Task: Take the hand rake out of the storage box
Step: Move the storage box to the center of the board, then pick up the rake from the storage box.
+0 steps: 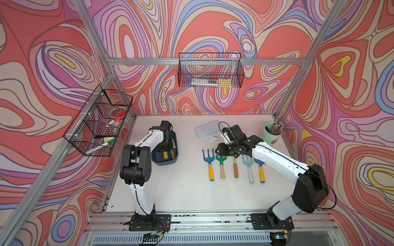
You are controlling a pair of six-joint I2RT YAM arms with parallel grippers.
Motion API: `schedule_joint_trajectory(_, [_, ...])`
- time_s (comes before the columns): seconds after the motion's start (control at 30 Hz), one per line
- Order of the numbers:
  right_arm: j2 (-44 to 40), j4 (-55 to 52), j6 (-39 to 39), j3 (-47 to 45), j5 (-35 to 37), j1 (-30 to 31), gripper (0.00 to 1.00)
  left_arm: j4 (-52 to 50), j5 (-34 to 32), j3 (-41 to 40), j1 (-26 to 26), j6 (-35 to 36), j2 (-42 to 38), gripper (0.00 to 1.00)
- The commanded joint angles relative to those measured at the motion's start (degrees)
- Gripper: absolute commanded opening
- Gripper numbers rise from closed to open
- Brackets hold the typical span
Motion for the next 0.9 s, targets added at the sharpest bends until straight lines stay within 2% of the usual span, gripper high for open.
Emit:
schedule_joint_trajectory(0.0, [-0.7,2.9,1.4,1.1,-1.6,0.6,0.45,-5.4,4.1,-1.5,-0.6,0.7,-8.7,0.14])
schedule_joint_trajectory(0.23, [1.6,12.6,7.4,4.6,-1.3,3.9,0.46,-7.3,9.6,-9.0,-4.4,-0.3,-22.8,0.15])
schedule_joint_trajectory(0.4, [2.8,27.7,15.3,5.4,-1.4,5.9,0.48,-8.0,12.7,-12.5,-12.2,-4.2,-33.1,0.15])
schedule_joint_trajectory(0.5, [6.0,31.9,16.4,7.9,-2.0,7.1,0.48,-6.4,15.9,-15.4,-14.2,-7.7,-37.3,0.15])
schedule_joint_trajectory(0.87, [15.6,34.3,15.1,13.7,-3.7,11.2,0.46,-4.8,18.8,-17.1,-14.6,-8.9,-39.7,0.16])
